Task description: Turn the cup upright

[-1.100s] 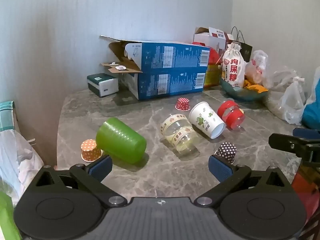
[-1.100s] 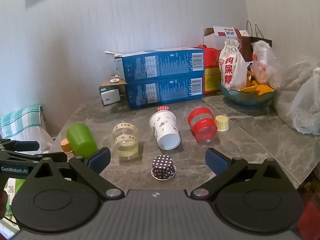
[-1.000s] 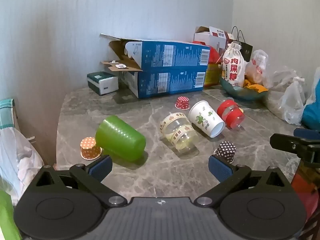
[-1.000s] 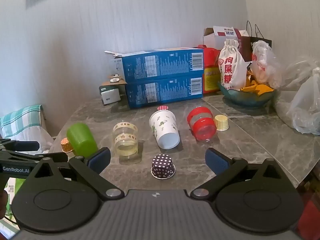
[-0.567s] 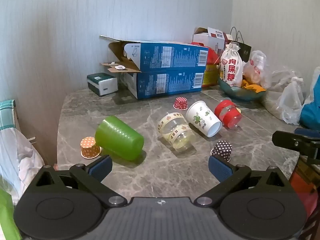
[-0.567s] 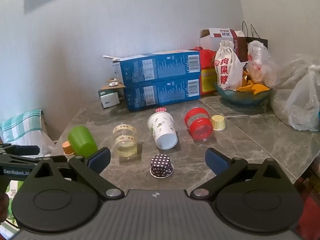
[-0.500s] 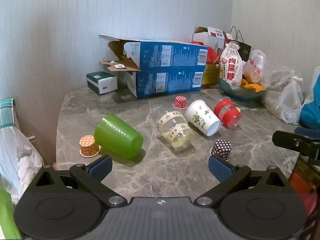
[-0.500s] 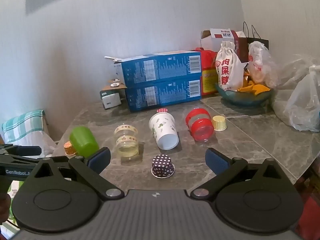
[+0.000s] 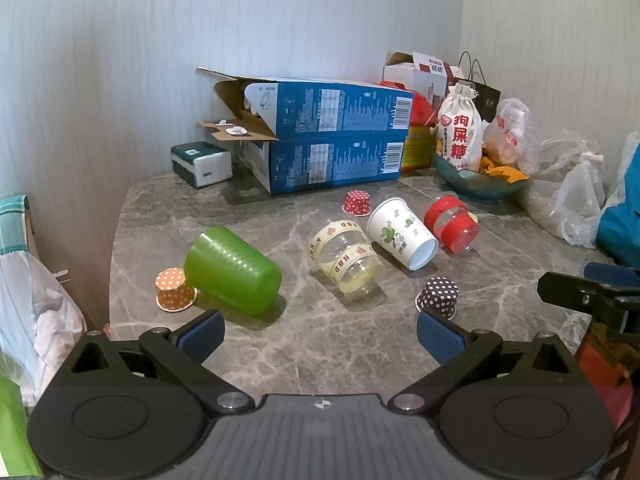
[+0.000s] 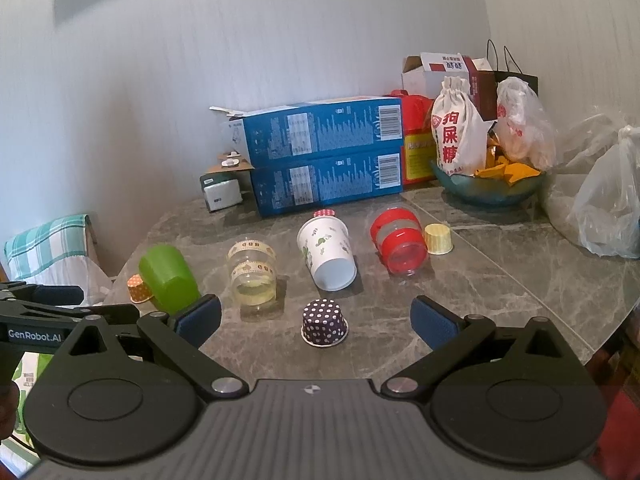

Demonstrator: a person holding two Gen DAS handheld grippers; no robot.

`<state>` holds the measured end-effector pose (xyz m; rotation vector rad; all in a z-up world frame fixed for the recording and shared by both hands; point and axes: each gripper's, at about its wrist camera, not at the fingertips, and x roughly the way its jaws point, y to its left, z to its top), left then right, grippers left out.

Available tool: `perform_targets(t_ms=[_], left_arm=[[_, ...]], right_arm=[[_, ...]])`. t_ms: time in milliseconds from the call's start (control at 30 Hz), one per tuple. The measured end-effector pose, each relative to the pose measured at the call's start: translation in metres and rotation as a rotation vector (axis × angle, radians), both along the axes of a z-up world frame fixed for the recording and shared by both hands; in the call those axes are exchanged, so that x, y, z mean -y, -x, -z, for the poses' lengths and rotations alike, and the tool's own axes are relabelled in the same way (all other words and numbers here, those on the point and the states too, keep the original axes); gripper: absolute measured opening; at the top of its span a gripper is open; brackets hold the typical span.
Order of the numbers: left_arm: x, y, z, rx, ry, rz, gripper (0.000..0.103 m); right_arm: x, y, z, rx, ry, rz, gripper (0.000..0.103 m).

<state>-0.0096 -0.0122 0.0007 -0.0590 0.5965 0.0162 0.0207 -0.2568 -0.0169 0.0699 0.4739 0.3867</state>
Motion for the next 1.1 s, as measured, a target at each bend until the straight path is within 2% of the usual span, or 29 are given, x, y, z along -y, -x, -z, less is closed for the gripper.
perform_targets(t_ms=[1100], left_arm=[[0.0,0.0005,0.0006,0.0,0.0,0.005,0.103]], right_arm=[[-0.002,-0.001,0.0032,-0.017,-0.01,-0.015,0.102]])
